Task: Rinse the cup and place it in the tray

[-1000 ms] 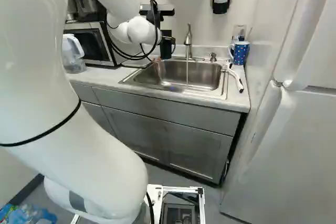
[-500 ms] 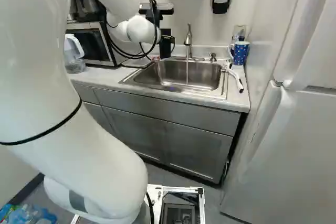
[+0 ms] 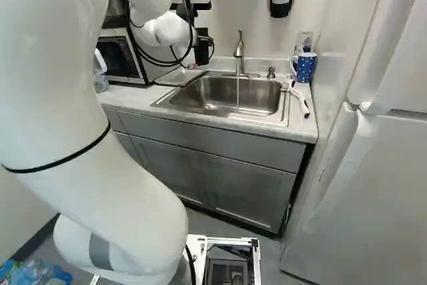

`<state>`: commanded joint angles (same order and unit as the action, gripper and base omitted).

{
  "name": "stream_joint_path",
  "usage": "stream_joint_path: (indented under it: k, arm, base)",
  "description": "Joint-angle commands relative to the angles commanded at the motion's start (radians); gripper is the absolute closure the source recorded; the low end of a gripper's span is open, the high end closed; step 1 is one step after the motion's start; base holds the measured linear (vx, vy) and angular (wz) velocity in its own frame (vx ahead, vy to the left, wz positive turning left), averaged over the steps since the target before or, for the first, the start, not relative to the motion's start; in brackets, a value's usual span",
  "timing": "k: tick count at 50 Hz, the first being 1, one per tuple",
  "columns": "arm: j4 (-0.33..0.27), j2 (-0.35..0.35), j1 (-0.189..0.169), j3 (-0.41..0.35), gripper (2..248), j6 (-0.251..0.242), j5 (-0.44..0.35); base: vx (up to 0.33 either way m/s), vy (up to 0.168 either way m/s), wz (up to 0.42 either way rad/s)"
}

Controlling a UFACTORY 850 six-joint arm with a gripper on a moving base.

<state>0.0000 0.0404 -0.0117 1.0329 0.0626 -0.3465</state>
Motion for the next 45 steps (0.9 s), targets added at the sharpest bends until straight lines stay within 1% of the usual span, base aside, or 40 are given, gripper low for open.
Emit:
stream_joint_path:
  k: [13,45]
  arm:
    - [0.0,0.022,0.035,0.05,125,0.0,0.0]
    - [0.0,0.11,0.119,0.142,125,0.0,0.0]
  base:
    - [0.0,0.0,0.0]
    - [0.0,0.0,0.0]
